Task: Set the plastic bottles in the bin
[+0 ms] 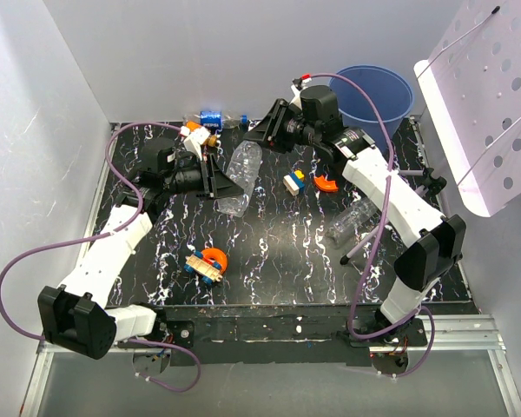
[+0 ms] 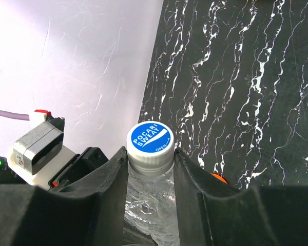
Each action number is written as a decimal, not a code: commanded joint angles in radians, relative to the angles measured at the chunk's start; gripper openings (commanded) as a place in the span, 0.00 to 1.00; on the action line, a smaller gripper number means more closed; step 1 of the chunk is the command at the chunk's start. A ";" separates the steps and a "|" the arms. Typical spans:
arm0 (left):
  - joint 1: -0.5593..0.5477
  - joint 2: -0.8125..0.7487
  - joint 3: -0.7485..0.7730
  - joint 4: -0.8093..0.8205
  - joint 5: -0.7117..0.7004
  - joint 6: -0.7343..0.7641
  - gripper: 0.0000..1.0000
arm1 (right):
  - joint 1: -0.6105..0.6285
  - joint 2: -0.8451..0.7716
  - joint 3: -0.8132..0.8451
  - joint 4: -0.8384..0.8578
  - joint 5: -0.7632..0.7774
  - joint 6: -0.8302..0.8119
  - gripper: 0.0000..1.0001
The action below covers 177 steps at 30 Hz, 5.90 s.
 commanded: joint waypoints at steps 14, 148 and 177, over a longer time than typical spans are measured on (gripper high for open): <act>-0.004 -0.042 0.023 0.001 0.031 0.023 0.98 | -0.023 0.042 0.123 -0.026 0.144 -0.136 0.01; 0.212 0.350 0.196 0.264 -0.065 -0.343 0.21 | 0.098 -0.285 -0.010 -0.209 0.227 -0.665 0.72; 0.069 0.121 0.136 0.259 -0.034 -0.423 0.19 | 0.160 -0.144 -0.189 0.038 -0.020 -0.384 0.73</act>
